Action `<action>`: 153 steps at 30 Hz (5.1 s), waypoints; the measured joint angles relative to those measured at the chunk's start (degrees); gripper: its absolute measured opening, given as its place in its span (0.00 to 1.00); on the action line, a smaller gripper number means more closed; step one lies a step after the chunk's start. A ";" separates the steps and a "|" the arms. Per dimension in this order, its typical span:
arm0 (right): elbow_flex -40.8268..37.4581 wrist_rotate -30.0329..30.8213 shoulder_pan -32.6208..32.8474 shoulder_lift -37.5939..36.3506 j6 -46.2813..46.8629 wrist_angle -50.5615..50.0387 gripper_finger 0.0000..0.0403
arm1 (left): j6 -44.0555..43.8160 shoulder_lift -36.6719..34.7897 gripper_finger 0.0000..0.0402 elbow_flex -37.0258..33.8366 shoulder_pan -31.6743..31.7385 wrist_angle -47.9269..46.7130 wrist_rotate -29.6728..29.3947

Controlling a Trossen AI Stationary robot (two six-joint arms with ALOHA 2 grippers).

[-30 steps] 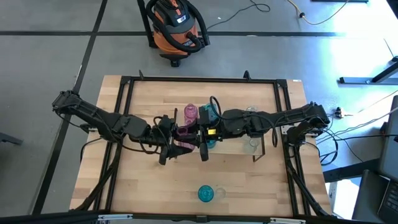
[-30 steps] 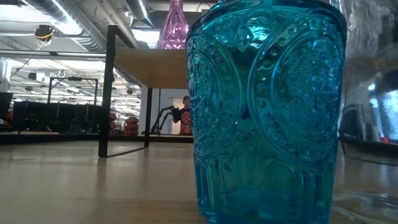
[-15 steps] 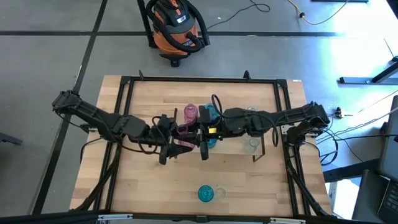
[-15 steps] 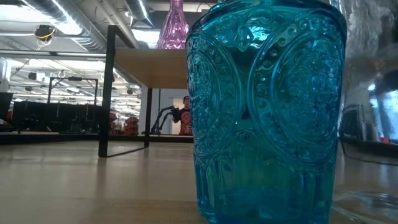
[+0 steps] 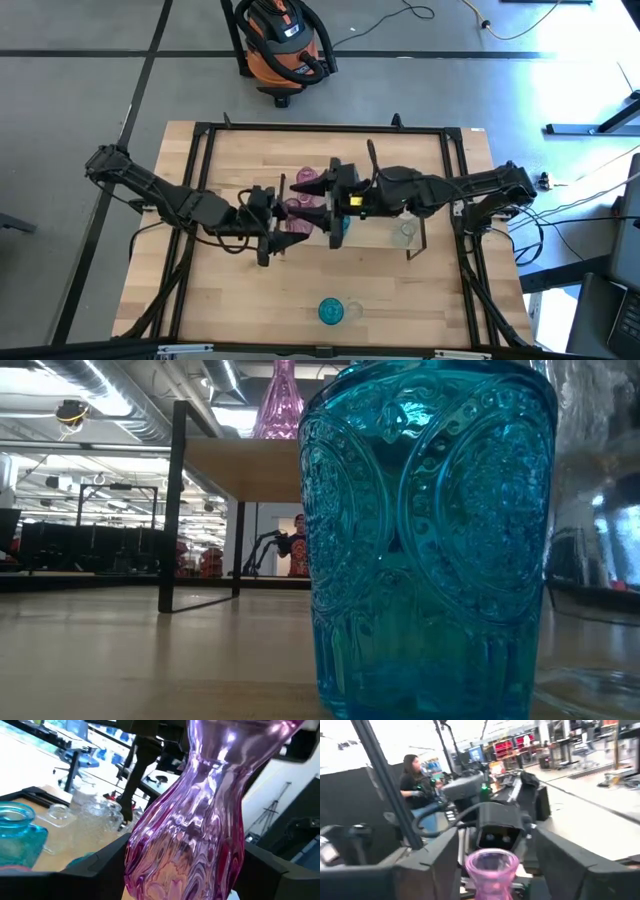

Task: Sort vases onto shelf
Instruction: Put the violet vase on the shelf aligned with the other violet vase

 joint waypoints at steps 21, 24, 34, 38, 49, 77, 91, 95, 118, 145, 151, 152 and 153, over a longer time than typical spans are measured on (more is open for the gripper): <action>-0.07 9.78 0.00 -21.64 -13.00 -26.82 0.55 | -6.81 15.41 0.68 0.08 -18.98 11.13 -41.24; -0.07 9.77 0.00 -25.26 -14.34 -31.27 0.55 | -4.94 23.24 0.68 2.88 -16.55 16.72 -45.25; -0.11 8.26 0.00 -34.53 -15.65 -45.82 0.55 | -0.76 39.10 0.68 14.78 -10.81 17.78 -61.54; -0.11 8.26 0.00 -36.93 -15.63 -49.05 0.55 | -0.10 40.74 0.68 16.32 -10.15 16.98 -62.99; -0.11 8.26 0.00 -40.66 -15.30 -51.43 0.55 | 7.32 37.08 0.68 16.40 -12.58 16.74 -62.78; -0.10 5.75 0.00 -39.14 -11.24 -50.62 0.55 | -17.10 27.39 0.68 3.49 -8.38 -1.34 -54.66; -0.11 3.72 0.00 -37.77 -9.55 -50.93 0.55 | -35.33 27.32 0.68 3.62 -7.11 -18.24 -46.74; -0.11 3.70 0.00 -37.83 -9.57 -50.93 0.55 | -34.21 27.30 0.68 3.64 -6.12 -18.61 -44.78; -0.11 3.69 0.00 -37.80 -9.57 -51.52 0.55 | -34.05 27.30 0.69 3.61 -5.54 -19.19 -42.75; -0.11 3.63 0.00 -37.80 -7.71 -51.22 0.55 | -32.33 27.39 0.73 3.57 -6.08 -19.16 -39.30; -0.11 2.66 0.00 -37.80 -6.99 -51.18 0.55 | -31.90 27.41 0.73 3.55 -6.08 -19.06 -39.32; -0.11 2.60 0.00 -37.80 -6.79 -51.18 0.55 | -31.89 27.41 0.73 3.55 -6.08 -19.03 -39.41; -0.11 2.58 0.00 -37.80 -6.68 -51.18 0.55 | -31.89 27.41 0.73 3.55 -6.10 -18.99 -39.68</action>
